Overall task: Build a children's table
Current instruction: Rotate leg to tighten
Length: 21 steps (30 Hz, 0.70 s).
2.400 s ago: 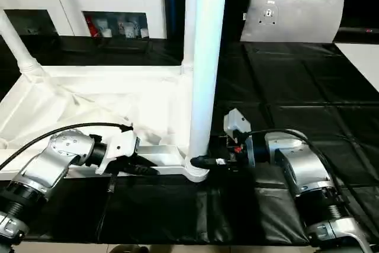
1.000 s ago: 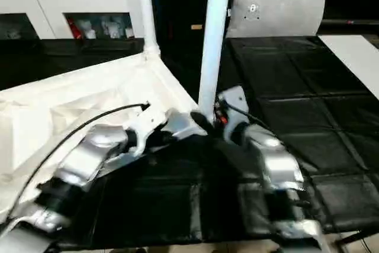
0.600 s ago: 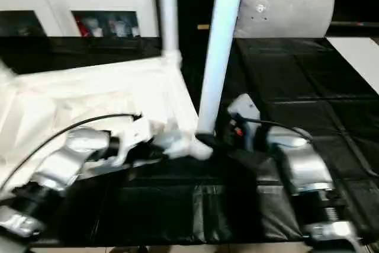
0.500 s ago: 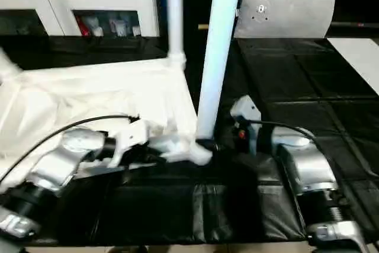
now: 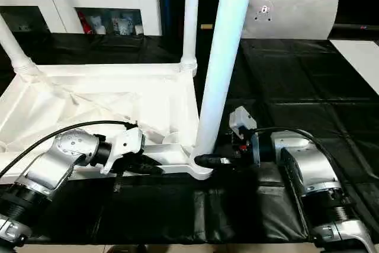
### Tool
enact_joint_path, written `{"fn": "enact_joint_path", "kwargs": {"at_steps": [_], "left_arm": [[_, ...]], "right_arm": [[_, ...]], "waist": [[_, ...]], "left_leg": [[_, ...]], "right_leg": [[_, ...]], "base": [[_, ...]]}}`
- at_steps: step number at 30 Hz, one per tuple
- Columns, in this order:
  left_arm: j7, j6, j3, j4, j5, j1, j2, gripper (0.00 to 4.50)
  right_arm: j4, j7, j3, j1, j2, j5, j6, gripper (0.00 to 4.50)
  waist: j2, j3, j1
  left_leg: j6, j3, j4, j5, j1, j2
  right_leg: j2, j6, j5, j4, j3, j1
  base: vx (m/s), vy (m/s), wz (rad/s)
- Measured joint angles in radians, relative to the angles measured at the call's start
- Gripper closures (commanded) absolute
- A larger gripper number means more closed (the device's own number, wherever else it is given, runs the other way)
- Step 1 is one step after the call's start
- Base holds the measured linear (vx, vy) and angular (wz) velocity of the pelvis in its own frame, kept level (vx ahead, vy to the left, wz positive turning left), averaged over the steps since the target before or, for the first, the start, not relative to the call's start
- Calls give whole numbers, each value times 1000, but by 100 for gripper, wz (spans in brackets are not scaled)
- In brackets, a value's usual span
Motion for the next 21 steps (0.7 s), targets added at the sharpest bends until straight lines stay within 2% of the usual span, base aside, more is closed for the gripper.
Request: {"fn": "enact_joint_path", "kwargs": {"at_steps": [3, 7, 13, 16, 21], "left_arm": [[-8, 0, -1, 0, -1, 0, 0, 450], [-12, 0, -2, 0, -2, 0, 0, 450], [36, 30, 7, -1, 6, 0, -18, 450], [95, 52, 19, 4, 26, -1, -41, 450], [294, 194, 59, 44, 81, -43, -163, 450]], "right_arm": [[0, 2, 0, 0, 0, 2, 5, 198], [-3, 2, 0, 0, 0, 3, 15, 237], [-59, -106, -31, 49, 47, 11, 49, 244], [-67, -202, -53, 52, 82, -1, 74, 246], [-70, -562, -128, 15, 242, -87, 156, 249]], "waist": [[0, 0, 1], [0, 0, 5], [1, -1, 5], [0, 0, -2], [-2, 1, -29]], "left_leg": [[0, 0, 0, 0, 0, 0], [0, 0, 1, 0, 0, 0], [0, 0, 3, 0, 2, 0], [0, 0, 3, 0, 4, 0], [-1, 1, 4, 0, 8, -1]], "right_leg": [[0, 0, 0, 0, 0, 0], [0, 0, 0, 1, 0, 0], [0, 0, 0, 4, 1, 0], [0, -2, 2, 4, 2, 2], [0, 1, 0, 1, 3, 5]], "base": [[0, 0, 0], [0, 0, 0], [0, 0, 0], [0, 0, 0], [0, 0, 0]]}}
